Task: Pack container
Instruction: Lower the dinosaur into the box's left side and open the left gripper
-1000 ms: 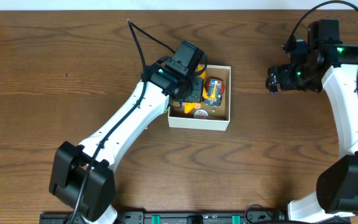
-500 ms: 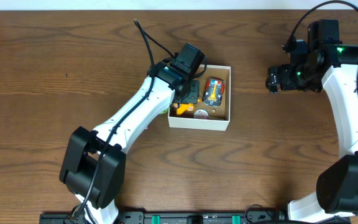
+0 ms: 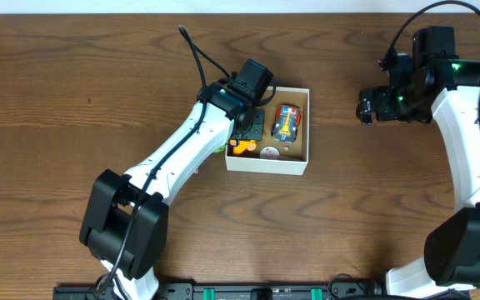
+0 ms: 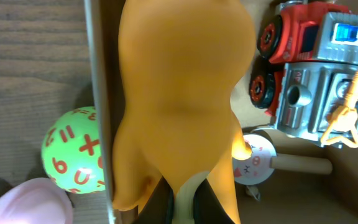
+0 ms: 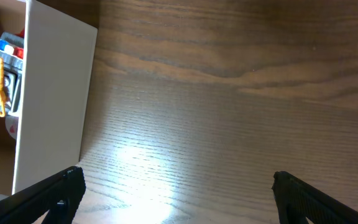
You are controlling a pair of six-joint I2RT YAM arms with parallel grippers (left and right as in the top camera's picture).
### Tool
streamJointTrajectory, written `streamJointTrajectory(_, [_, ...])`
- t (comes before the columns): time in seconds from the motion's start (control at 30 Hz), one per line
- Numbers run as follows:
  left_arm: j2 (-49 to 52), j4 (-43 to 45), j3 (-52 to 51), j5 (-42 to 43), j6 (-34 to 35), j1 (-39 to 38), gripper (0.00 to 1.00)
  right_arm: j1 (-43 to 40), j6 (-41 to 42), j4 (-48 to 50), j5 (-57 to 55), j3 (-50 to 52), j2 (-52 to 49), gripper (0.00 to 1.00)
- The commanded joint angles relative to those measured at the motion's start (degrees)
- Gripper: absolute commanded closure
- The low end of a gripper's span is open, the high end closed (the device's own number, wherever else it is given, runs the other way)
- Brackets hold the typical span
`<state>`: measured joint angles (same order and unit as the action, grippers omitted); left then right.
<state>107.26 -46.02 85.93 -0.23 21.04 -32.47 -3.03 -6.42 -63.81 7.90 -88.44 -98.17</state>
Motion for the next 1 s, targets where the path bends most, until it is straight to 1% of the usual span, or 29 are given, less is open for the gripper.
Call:
streamJointTrajectory(0.0, [-0.2,-0.2,-0.2,-2.7,0.5,0.2,0.94,-0.3,0.8,0.0,0.0,-0.7,1.3,0.01])
streamJointTrajectory(0.23, [-0.2,-0.2,-0.2,-2.7,0.5,0.2,0.94,-0.3,0.8,0.0,0.0,-0.7,1.3,0.01])
streamJointTrajectory(0.3, [-0.2,-0.3,-0.2,-2.7,0.5,0.2,0.92,-0.3,0.8,0.0,0.0,-0.7,1.3,0.01])
streamJointTrajectory(0.33, [-0.2,-0.4,-0.2,-2.7,0.5,0.2,0.83,-0.3,0.8,0.0,0.0,-0.7,1.3,0.01])
streamJointTrajectory(0.37, [-0.2,-0.5,-0.2,-2.7,0.5,0.2,0.62,-0.3,0.8,0.0,0.0,-0.7,1.3,0.01])
streamJointTrajectory(0.4, [-0.2,-0.6,-0.2,-2.7,0.5,0.2,0.56,-0.3,0.8,0.0,0.0,-0.7,1.3,0.01])
streamJointTrajectory(0.43, [-0.2,-0.7,-0.2,-2.6,0.5,0.2,0.54,-0.3,0.8,0.0,0.0,-0.7,1.3,0.01])
streamJointTrajectory(0.5, [-0.2,-1.1,-0.2,-2.7,0.5,0.2,0.40,-0.3,0.8,0.0,0.0,-0.7,1.3,0.01])
streamJointTrajectory(0.73, [-0.2,-0.5,-0.2,-2.9,0.5,0.5,0.32,-0.3,0.8,0.0,0.0,-0.7,1.3,0.01])
streamJointTrajectory(0.97, [-2.6,-0.4,2.3,-2.9,0.4,2.3,0.31,-0.3,0.8,0.0,0.0,-0.7,1.3,0.01])
